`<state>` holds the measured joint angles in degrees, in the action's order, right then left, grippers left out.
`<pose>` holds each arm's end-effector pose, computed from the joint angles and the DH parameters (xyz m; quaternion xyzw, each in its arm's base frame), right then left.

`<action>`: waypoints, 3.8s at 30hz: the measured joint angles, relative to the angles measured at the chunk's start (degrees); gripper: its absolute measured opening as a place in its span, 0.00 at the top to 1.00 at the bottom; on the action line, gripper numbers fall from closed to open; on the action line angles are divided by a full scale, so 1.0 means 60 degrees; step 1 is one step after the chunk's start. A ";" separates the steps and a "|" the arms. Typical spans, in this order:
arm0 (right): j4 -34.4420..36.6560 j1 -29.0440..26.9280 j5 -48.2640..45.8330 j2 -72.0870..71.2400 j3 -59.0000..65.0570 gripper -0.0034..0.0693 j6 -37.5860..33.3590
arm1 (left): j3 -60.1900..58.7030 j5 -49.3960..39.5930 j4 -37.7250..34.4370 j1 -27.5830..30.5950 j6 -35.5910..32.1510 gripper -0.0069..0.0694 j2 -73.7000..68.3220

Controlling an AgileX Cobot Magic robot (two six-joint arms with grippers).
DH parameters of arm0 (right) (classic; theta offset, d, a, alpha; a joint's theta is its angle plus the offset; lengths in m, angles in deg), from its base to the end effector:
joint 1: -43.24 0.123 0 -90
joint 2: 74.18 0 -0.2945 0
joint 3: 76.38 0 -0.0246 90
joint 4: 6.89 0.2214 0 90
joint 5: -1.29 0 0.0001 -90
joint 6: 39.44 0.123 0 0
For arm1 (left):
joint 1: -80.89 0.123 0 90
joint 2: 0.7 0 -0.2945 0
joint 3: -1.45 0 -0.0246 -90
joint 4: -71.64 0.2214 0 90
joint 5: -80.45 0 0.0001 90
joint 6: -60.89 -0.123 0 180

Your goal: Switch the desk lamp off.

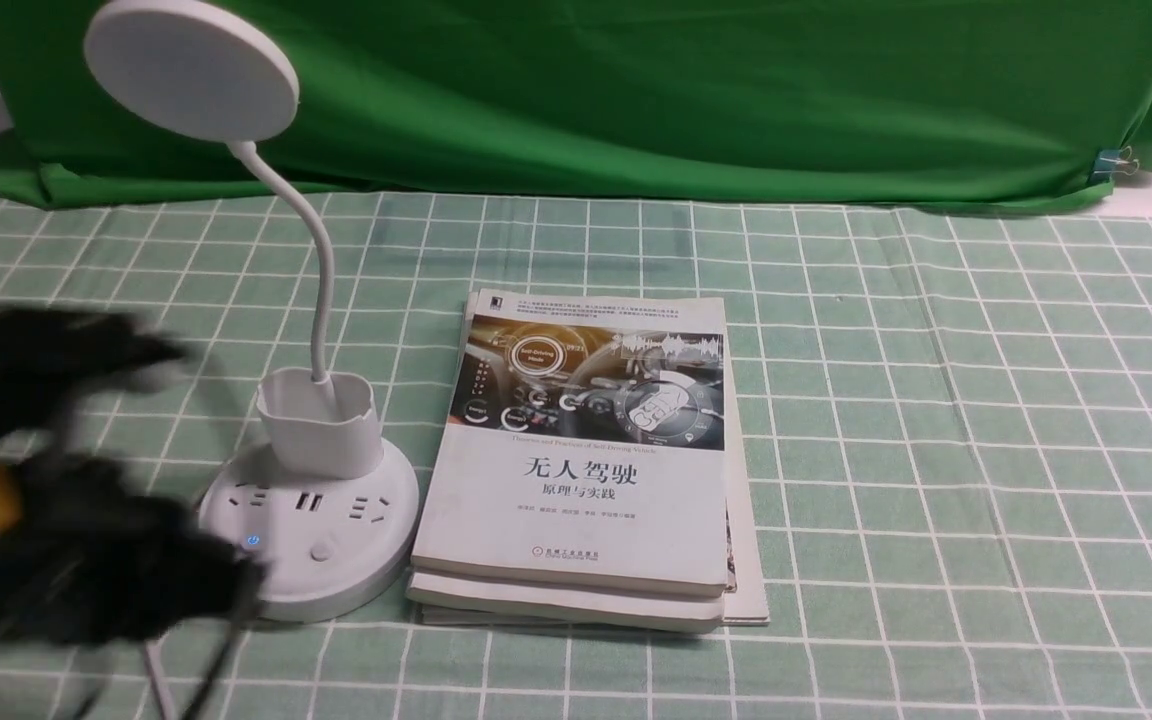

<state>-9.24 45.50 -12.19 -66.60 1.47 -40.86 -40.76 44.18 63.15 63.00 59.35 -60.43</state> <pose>0.0483 0.0007 0.1849 -0.0364 0.7590 -0.0118 0.6500 0.1445 -0.0579 0.2646 0.1177 0.9251 -0.1121 0.3432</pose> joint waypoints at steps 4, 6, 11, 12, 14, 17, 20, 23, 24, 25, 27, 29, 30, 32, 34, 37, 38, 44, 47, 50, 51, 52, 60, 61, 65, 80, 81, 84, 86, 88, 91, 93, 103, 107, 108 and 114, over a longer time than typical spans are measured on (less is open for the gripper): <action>0.0000 0.0000 0.0000 0.0000 0.0000 0.62 0.0000 | -0.1552 0.1186 -0.0166 0.0000 0.0000 0.91 0.2814; 0.0000 0.0000 0.0000 0.0000 0.0000 0.62 0.0000 | -0.2213 0.1576 -0.0167 0.0000 0.0000 0.91 0.3833; 0.0000 0.0000 0.0000 0.0000 0.0000 0.62 0.0000 | -0.3183 0.1993 -0.0167 0.0000 0.0008 0.91 0.5279; 0.0000 0.0000 0.0000 0.0000 0.0000 0.62 0.0000 | -0.3244 0.2032 -0.0160 0.0000 0.0008 0.91 0.5393; 0.0000 0.0000 0.0000 0.0000 0.0000 0.62 0.0000 | -0.3265 0.2077 -0.0160 0.0000 0.0008 0.91 0.5501; 0.0000 0.0000 0.0000 0.0000 0.0000 0.62 0.0000 | -0.3267 0.2096 -0.0160 0.0000 0.0008 0.91 0.5520; 0.0000 0.0000 0.0000 0.0000 0.0000 0.62 0.0000 | -0.3275 0.2096 -0.0160 0.0000 0.0008 0.91 0.5520; 0.0000 0.0000 0.0000 0.0000 0.0000 0.62 0.0000 | -0.3275 0.2096 -0.0160 0.0000 0.0008 0.91 0.5520; 0.0000 0.0000 0.0000 0.0000 0.0000 0.62 0.0000 | -0.3275 0.2096 -0.0160 0.0000 0.0008 0.91 0.5520; 0.0000 0.0000 0.0000 0.0000 0.0000 0.62 0.0000 | -0.3275 0.2096 -0.0160 0.0000 0.0008 0.91 0.5520; 0.0000 0.0000 0.0000 0.0000 0.0000 0.62 0.0000 | -0.3275 0.2096 -0.0160 0.0000 0.0008 0.91 0.5520; 0.0000 0.0000 0.0000 0.0000 0.0000 0.62 0.0000 | -0.3275 0.2096 -0.0160 0.0000 0.0008 0.91 0.5520; 0.0000 0.0000 0.0000 0.0000 0.0000 0.62 0.0000 | -0.3275 0.2096 -0.0148 0.0000 0.0002 0.91 0.5520; 0.0000 0.0000 0.0000 0.0000 0.0000 0.62 0.0000 | -0.3303 0.2119 -0.0017 0.0000 -0.0002 0.91 0.5520; 0.0000 0.0000 0.0000 0.0000 0.0000 0.62 0.0000 | -0.3402 0.2187 0.0178 0.0000 -0.0002 0.91 0.5539; 0.0000 0.0000 0.0000 0.0000 0.0000 0.62 0.0000 | -0.3642 0.2513 0.0342 0.0070 -0.0031 0.91 0.5835; 0.0000 0.0000 0.0000 0.0000 0.0000 0.62 0.0000 | -0.3923 0.2896 0.0374 0.0296 -0.0164 0.91 0.6206; 0.0000 0.0000 0.0000 0.0000 0.0000 0.62 0.0000 | -0.5018 0.3385 0.0444 0.2303 -0.0474 0.91 0.8041; 0.0000 0.0000 0.0000 0.0000 0.0000 0.62 0.0000 | -0.5511 0.3385 0.0367 0.3120 -0.0474 0.91 0.8553; 0.0000 0.0000 0.0000 0.0000 0.0000 0.62 0.0000 | -0.5911 0.3278 0.0176 0.3798 -0.0474 0.91 0.8680; 0.0000 0.0000 0.0000 0.0000 0.0000 0.62 0.0000 | -0.5931 0.3278 0.0136 0.3889 -0.0461 0.91 0.8689; 0.0000 0.0000 0.0000 0.0000 0.0000 0.62 0.0000 | -0.5931 0.3257 0.0125 0.3962 -0.0453 0.91 0.8712; 0.0000 0.0000 0.0000 0.0000 0.0000 0.62 0.0000 | -0.5931 0.3223 0.0053 0.3985 -0.0453 0.91 0.8712; 0.0000 0.0000 0.0000 0.0000 0.0000 0.62 0.0000 | -0.5931 0.3223 0.0053 0.3985 -0.0453 0.91 0.8712; 0.0000 0.0000 0.0000 0.0000 0.0000 0.62 0.0000 | -0.5931 0.3213 0.0022 0.3985 -0.0453 0.91 0.8712; 0.0000 0.0000 0.0000 0.0000 0.0000 0.62 0.0000 | -0.5931 0.3203 0.0022 0.3985 -0.0453 0.91 0.8712; 0.0000 0.0000 0.0000 0.0000 0.0000 0.62 0.0000 | -0.5931 0.3203 0.0022 0.3985 -0.0453 0.91 0.8712; 0.0000 0.0000 0.0000 0.0000 0.0000 0.62 0.0000 | -0.5931 0.3203 0.0022 0.3985 -0.0453 0.91 0.8712; 0.0000 0.0000 0.0000 0.0000 0.0000 0.62 0.0000 | -0.5931 0.3203 0.0015 0.3974 -0.0453 0.91 0.8712; 0.0000 0.0000 0.0000 0.0000 0.0000 0.62 0.0000 | -0.5931 0.3203 0.0015 0.3916 -0.0453 0.91 0.8712; 0.0000 0.0000 0.0000 0.0000 0.0000 0.62 0.0000 | -0.5931 0.3203 0.0015 0.3744 -0.0453 0.91 0.8712; 0.0000 0.0000 0.0000 0.0000 0.0000 0.62 0.0000 | -0.5931 0.3203 0.0015 0.3656 -0.0453 0.91 0.8712; 0.0000 0.0000 0.0000 0.0000 0.0000 0.62 0.0000 | -0.5931 0.3203 0.0015 0.3642 -0.0453 0.91 0.8712; 0.0000 0.0000 0.0000 0.0000 0.0000 0.62 0.0000 | -0.5931 0.3203 0.0015 0.3642 -0.0453 0.91 0.8712; 0.0000 0.0000 0.0000 0.0000 0.0000 0.62 0.0000 | -0.5931 0.3203 0.0015 0.3642 -0.0453 0.91 0.8712; 0.0000 0.0000 0.0000 0.0000 0.0000 0.62 0.0000 | -0.5931 0.3203 0.0015 0.3642 -0.0453 0.91 0.8712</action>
<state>-9.24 45.50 -12.19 -66.60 1.47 -40.86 -76.35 63.39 63.24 84.85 56.64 -8.16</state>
